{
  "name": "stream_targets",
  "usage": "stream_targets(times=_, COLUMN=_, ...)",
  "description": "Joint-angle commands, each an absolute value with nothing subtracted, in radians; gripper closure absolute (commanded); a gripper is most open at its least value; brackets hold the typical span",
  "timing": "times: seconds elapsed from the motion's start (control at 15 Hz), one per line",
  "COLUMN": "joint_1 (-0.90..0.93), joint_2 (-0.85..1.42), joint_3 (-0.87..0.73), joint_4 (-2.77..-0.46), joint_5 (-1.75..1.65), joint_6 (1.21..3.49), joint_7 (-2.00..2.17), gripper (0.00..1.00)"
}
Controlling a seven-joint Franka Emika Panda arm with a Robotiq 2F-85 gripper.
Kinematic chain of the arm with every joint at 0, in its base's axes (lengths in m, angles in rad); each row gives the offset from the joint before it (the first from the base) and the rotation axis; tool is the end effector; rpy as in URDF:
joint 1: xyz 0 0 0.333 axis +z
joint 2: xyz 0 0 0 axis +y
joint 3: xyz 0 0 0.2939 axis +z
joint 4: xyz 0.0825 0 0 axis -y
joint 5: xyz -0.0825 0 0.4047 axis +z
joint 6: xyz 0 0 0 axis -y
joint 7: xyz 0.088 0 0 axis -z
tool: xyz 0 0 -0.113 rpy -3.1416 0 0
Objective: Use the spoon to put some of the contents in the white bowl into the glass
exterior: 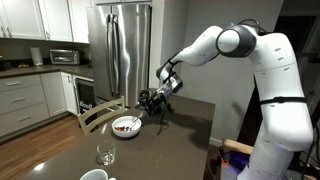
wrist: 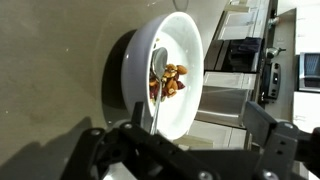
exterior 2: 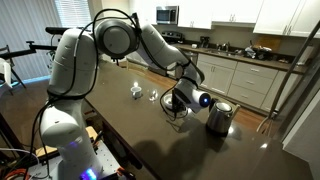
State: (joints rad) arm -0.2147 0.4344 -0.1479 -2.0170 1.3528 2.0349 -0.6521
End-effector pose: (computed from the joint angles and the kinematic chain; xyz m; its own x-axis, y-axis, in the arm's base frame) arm 0.5744 -0.1539 0.1962 0.8345 -0.5410 -0.1042 -0.3594 -0.3913 -0.8472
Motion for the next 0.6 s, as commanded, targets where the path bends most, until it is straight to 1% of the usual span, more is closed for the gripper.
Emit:
stream_targets(times=0.0, joint_1=-0.221, joint_2=0.480, joint_3=-0.152, joint_4=-1.959, joint_5=1.313, joint_6=2.005, joint_7=-0.672, gripper=0.00)
stream_targets(times=0.4, joint_1=-0.229, joint_2=0.538, joint_3=-0.144, joint_4=-1.869, joint_5=1.251, joint_6=2.004, joint_7=-0.658, gripper=0.00)
stream_targets(times=0.47, joint_1=-0.231, joint_2=0.544, joint_3=-0.143, joint_4=-1.858, joint_5=1.250, joint_6=2.004, joint_7=-0.659, gripper=0.25)
stream_targets(times=0.53, joint_1=-0.231, joint_2=0.549, joint_3=-0.140, joint_4=-1.852, joint_5=1.252, joint_6=2.008, joint_7=-0.662, gripper=0.27)
